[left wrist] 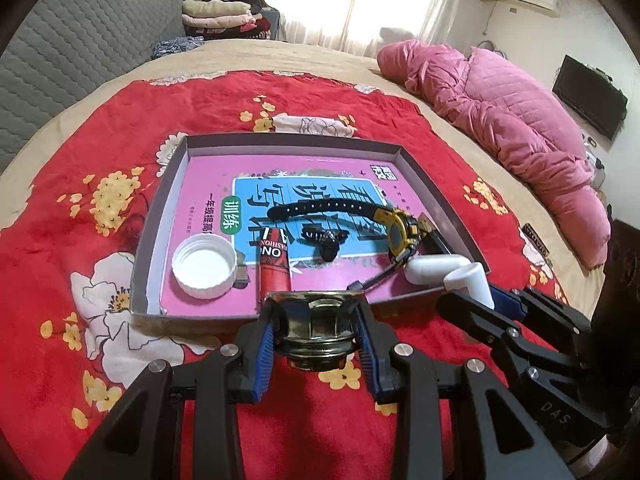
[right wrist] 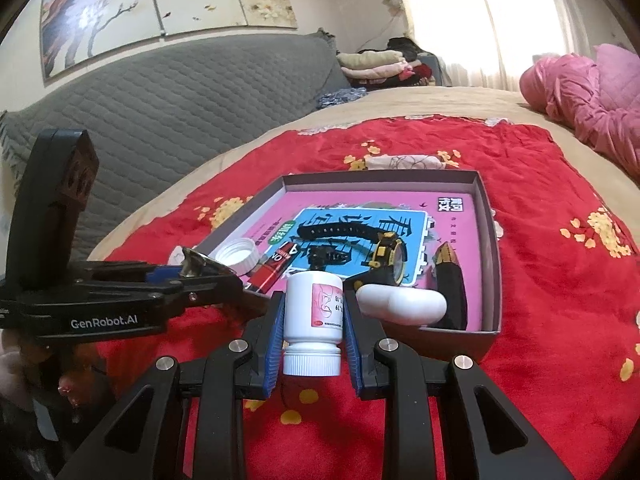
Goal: Organize rigid objects
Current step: 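Lift the brass knob over the box with the left tool while the right tool lifts the pill bottle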
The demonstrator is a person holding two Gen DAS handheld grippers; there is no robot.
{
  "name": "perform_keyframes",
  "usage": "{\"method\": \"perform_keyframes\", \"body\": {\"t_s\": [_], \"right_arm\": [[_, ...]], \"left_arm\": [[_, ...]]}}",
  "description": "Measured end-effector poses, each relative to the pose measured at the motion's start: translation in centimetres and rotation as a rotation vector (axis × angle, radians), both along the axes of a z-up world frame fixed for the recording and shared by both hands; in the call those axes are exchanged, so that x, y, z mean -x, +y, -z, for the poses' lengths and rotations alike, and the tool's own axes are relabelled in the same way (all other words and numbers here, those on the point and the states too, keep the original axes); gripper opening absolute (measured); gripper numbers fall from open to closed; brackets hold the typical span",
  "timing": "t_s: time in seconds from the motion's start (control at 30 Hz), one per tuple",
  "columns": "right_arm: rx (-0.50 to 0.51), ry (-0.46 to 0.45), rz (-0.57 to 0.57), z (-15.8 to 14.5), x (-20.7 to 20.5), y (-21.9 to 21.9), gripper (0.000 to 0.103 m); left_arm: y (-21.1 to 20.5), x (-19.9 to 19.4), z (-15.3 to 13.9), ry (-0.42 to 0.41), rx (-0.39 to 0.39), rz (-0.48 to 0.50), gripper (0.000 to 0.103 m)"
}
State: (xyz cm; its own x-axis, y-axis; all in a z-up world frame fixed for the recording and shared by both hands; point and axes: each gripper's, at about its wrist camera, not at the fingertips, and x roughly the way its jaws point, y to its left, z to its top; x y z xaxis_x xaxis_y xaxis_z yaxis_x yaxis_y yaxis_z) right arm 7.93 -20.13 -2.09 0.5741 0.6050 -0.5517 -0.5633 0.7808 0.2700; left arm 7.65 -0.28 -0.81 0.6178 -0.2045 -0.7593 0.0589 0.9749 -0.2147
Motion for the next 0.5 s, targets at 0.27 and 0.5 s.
{"method": "perform_keyframes", "body": {"t_s": [0.27, 0.5], "right_arm": [[-0.024, -0.021, 0.034, -0.6, -0.7, -0.9, 0.028], [-0.061, -0.036, 0.106, -1.2, -1.7, -3.0, 0.028]], "left_arm": [[0.1, -1.3, -0.3, -0.014, 0.022, -0.017, 0.036], [-0.5, -2.6, 0.1, 0.006, 0.028, -0.015, 0.036]]}}
